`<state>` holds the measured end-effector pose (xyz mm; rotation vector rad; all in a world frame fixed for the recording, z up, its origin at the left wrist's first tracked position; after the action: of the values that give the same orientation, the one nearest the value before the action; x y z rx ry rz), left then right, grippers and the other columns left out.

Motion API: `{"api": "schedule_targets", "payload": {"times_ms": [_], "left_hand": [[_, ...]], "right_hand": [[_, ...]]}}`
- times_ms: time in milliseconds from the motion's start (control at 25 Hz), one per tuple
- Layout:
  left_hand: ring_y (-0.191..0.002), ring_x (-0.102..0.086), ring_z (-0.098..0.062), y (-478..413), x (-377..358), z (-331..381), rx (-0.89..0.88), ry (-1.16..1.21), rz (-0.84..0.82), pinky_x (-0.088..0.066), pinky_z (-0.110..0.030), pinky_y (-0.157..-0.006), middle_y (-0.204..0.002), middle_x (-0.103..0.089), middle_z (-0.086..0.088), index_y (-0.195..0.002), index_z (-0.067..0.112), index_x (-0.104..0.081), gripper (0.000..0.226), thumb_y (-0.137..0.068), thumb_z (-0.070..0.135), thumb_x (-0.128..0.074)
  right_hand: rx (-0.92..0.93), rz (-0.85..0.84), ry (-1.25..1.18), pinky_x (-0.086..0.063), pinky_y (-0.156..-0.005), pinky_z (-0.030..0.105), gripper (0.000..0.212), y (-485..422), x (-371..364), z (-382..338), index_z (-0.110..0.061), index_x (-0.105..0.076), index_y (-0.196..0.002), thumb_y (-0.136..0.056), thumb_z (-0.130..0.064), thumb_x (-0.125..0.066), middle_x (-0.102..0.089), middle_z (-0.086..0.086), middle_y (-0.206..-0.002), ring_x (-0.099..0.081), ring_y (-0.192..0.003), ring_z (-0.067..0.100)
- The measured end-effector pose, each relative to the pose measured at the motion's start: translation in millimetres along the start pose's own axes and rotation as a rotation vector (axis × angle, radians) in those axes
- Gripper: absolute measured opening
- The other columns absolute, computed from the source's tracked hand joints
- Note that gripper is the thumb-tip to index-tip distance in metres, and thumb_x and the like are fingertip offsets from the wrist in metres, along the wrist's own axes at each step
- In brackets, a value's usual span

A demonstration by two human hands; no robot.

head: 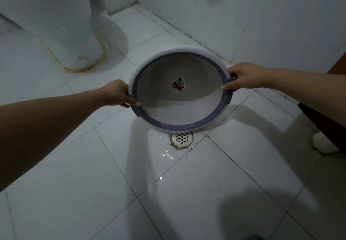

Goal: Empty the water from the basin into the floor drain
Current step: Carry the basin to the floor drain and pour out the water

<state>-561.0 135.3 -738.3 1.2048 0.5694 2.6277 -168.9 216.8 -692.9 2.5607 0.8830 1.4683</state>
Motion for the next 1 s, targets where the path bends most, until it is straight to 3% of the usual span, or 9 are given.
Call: {"api": "schedule_targets", "payload": {"times_ms": [200,440,600,800,1000], "left_hand": [[-0.073,-0.072,-0.012,2.8,-4.4,0.6,-0.037,-0.07,0.007,-0.06,-0.02,-0.062,-0.079,-0.074,0.004,-0.089,0.014,-0.077,0.028,-0.066,0.026,-0.087],[-0.058,-0.07,-0.002,10.7,-10.3,3.8,-0.061,-0.198,0.025,-0.047,-0.008,-0.048,-0.058,-0.071,0.015,-0.067,0.03,-0.071,0.019,-0.063,0.039,-0.087],[-0.063,-0.067,-0.007,14.4,-11.6,-1.8,-0.083,-0.325,0.076,-0.045,-0.02,-0.052,-0.06,-0.071,0.008,-0.059,0.027,-0.069,0.026,-0.062,0.048,-0.085],[-0.066,-0.065,-0.019,21.9,-13.8,-3.9,-0.157,-0.461,0.111,-0.057,-0.037,-0.062,-0.07,-0.074,-0.005,-0.077,0.014,-0.078,0.044,-0.063,0.056,-0.081],[-0.065,-0.065,-0.024,32.3,-17.9,-6.0,-0.213,-0.572,0.074,-0.056,-0.04,-0.064,-0.067,-0.071,-0.009,-0.077,0.011,-0.076,0.055,-0.068,0.065,-0.071]], "right_hand": [[0.03,-0.034,0.168,-0.04,-0.043,0.003,0.018,11.2,1.2,-9.2,-0.038,-0.061,-0.07,-0.074,-0.042,-0.078,-0.065,-0.019,-0.069,-0.062,-0.06,-0.005],[0.089,-0.05,0.331,-0.037,-0.052,0.015,0.019,16.1,2.4,-10.8,-0.036,-0.062,-0.067,-0.07,-0.045,-0.079,-0.063,-0.017,-0.063,-0.06,-0.061,-0.002],[0.096,-0.085,0.438,-0.036,-0.049,0.014,0.024,18.4,-1.9,-10.4,-0.031,-0.064,-0.064,-0.07,-0.05,-0.078,-0.062,-0.014,-0.059,-0.058,-0.056,-0.001],[0.159,-0.132,0.518,-0.036,-0.042,0.012,0.034,26.0,-5.7,-18.5,-0.03,-0.054,-0.054,-0.069,-0.049,-0.078,-0.059,-0.015,-0.049,-0.056,-0.05,0.0],[0.157,-0.223,0.673,-0.038,-0.047,0.021,0.039,32.5,-13.3,-32.0,-0.027,-0.054,-0.053,-0.07,-0.057,-0.073,-0.055,-0.008,-0.052,-0.052,-0.049,0.006]]}}
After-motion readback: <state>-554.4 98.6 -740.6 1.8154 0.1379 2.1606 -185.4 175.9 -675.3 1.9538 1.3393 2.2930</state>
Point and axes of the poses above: each hand's wrist, its own y-axis away from the middle knuckle, its own x-axis out of the back of the hand, z = x × y, the point moved 5 cm from there along -y, towards the middle knuckle
